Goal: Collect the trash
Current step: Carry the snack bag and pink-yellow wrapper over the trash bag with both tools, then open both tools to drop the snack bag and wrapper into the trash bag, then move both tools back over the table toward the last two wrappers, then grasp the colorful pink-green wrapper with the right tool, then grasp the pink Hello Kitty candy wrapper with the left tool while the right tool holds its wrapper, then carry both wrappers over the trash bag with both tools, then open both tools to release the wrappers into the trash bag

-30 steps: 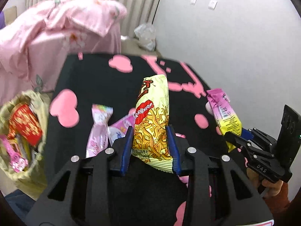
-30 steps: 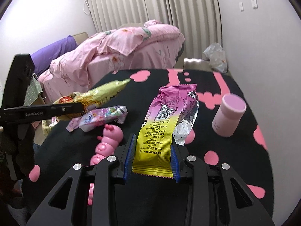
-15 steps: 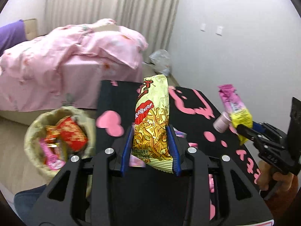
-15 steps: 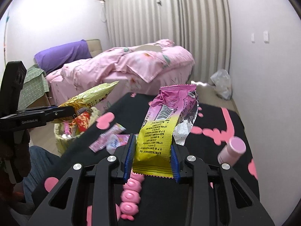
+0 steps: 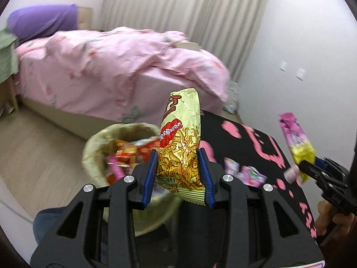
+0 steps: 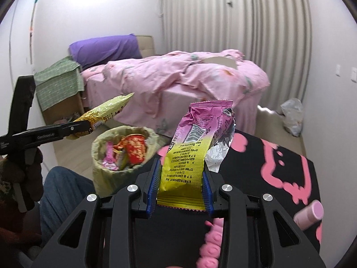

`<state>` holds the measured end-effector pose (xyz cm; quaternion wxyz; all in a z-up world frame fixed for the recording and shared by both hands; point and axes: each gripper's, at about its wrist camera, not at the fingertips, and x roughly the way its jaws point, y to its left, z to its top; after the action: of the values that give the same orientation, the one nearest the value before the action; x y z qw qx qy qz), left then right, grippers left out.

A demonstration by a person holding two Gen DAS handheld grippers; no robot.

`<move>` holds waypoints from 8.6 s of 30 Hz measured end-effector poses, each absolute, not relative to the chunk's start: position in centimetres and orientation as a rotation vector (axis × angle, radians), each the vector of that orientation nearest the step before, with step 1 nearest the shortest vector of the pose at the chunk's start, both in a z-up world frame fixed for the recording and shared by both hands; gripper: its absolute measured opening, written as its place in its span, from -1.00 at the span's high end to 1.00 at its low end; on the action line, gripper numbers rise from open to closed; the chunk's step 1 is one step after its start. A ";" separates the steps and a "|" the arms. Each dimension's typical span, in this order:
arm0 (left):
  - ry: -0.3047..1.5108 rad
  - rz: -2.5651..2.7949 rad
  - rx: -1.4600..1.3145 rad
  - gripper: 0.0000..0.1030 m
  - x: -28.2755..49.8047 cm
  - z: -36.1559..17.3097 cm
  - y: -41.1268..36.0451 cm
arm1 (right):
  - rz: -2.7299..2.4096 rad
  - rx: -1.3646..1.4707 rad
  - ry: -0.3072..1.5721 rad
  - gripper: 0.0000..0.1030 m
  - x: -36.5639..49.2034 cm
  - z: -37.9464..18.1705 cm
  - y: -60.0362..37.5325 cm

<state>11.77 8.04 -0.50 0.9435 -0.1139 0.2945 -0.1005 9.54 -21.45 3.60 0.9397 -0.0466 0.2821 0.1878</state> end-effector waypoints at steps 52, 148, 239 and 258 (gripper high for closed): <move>0.824 -0.115 -0.474 0.00 22.0 -10.4 15.9 | 0.858 -0.239 1.029 0.01 29.3 -9.5 -4.2; 0.891 -0.451 -0.096 -0.16 16.4 -9.5 -5.6 | 0.396 0.034 0.941 0.71 20.7 -8.1 -29.1; 0.696 -0.061 -0.429 0.51 24.8 -10.7 14.9 | 0.764 0.014 0.881 0.73 32.8 -5.4 -5.7; 0.803 -0.055 -0.425 0.52 25.6 -11.6 15.8 | 0.821 -0.142 1.111 0.74 33.0 -10.8 -2.5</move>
<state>25.62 15.76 -11.60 0.8983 -0.2051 0.3877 -0.0265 32.96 -2.50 -10.78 0.7685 -0.0652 0.5119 0.3783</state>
